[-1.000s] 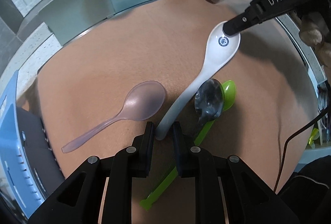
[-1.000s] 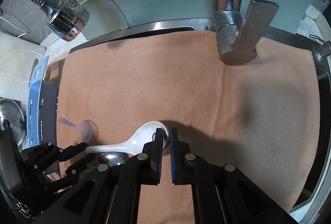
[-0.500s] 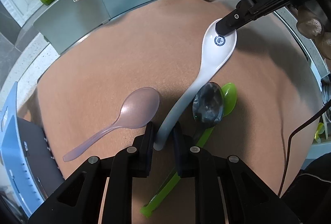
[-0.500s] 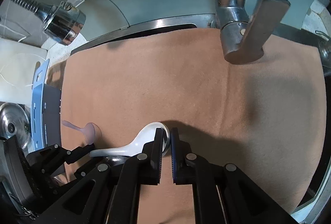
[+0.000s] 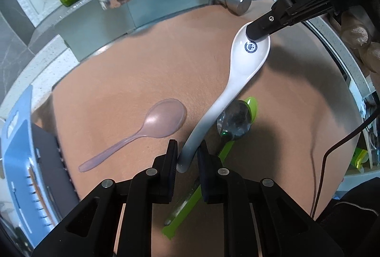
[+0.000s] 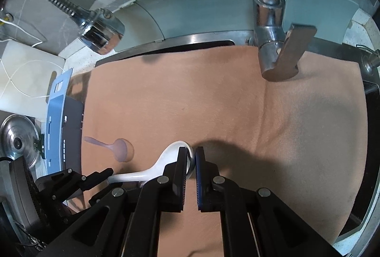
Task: Organize utensils
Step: 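Carry the white spoon with both tools over the blue basket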
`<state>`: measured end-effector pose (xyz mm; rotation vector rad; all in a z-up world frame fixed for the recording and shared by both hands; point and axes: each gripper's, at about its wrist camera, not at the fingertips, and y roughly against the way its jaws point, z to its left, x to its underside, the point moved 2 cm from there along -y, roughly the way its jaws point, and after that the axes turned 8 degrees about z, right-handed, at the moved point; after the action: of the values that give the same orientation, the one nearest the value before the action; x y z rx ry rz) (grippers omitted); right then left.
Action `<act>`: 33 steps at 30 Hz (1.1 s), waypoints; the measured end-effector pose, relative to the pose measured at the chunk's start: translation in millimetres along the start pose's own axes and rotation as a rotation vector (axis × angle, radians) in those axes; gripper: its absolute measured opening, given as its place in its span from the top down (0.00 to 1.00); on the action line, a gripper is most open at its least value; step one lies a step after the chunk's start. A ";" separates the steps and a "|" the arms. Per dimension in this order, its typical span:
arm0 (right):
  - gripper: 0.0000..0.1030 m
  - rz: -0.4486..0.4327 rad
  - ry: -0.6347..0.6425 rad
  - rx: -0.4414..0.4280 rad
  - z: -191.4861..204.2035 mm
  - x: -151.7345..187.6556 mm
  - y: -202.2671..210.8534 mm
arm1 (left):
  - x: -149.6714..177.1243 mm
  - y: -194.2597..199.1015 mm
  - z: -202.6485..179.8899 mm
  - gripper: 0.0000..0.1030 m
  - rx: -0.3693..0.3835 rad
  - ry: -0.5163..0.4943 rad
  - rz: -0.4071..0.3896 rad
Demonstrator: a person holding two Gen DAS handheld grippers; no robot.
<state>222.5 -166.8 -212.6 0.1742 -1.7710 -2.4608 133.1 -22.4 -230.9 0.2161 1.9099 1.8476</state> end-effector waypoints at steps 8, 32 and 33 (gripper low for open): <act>0.94 -0.057 0.082 -0.021 45.2 -1.0 26.0 | 21.4 34.2 14.3 0.86 -0.034 0.041 -0.056; 0.94 0.023 0.546 0.077 301.1 -34.0 -30.2 | 142.1 65.0 138.8 0.89 -0.074 0.466 -0.103; 0.94 0.031 0.560 0.087 308.7 -35.6 -35.1 | 143.2 62.4 142.2 0.90 -0.069 0.476 -0.100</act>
<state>209.5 138.8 -147.5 0.7523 -1.6040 -2.0318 56.3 171.9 -199.2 -0.3688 2.1029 2.0213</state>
